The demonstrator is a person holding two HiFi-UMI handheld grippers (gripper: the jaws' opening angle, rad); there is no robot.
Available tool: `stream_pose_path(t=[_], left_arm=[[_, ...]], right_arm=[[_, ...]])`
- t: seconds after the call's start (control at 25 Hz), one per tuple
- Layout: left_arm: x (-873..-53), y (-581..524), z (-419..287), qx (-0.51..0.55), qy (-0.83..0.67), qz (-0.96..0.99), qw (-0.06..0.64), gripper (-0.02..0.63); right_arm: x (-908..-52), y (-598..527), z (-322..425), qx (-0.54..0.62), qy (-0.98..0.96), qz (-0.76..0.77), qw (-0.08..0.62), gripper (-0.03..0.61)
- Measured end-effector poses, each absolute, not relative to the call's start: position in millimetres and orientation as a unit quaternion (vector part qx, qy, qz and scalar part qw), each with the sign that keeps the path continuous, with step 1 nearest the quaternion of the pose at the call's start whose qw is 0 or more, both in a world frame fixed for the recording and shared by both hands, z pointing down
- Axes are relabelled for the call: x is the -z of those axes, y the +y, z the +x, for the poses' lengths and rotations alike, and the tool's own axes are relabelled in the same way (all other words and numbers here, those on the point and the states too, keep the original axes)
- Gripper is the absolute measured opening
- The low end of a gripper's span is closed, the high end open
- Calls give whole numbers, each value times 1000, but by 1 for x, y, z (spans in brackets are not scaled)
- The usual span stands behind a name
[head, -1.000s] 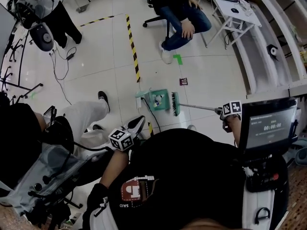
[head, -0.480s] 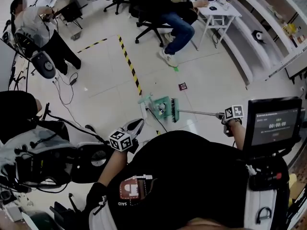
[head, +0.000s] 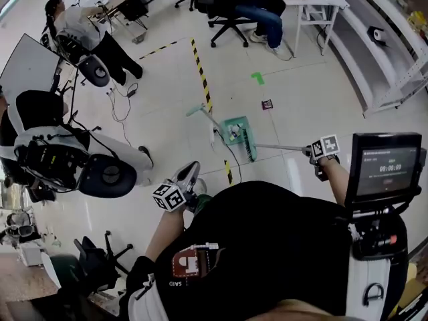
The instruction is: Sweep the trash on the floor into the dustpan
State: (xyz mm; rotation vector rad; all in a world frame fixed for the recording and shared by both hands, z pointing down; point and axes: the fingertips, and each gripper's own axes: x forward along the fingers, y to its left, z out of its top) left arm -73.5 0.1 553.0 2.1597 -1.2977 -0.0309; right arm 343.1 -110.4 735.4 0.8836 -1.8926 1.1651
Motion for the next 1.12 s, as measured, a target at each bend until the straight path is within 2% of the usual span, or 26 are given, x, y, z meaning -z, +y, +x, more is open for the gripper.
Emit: stream_pose_path(t=[0.16,0.4,0.6,0.8,0.96,1.12], left_arm=[[-545,40,-67,0,-523,796,305,0],[-528,62,-94,14,-535,792,293,0],[-542,108,-148,24,-506,813,286,0],[-558,180,-225,-18,-456,838,297,0],[-564,219,-252,-32,-429,849,308,0],[-561,225,-256,-15,-439,842,314,0]], right_arm=[[-745,-85,352,-464,-739,325,365,87],[-738,-59,333,-465,-741,330,356,87],[-728,-15,291,-459,-731,362,352,87],[-688,59,229,-486,-698,418,320,87],[-665,105,225,-515,-664,459,288,87],[-661,121,231,-518,-663,456,291,87]])
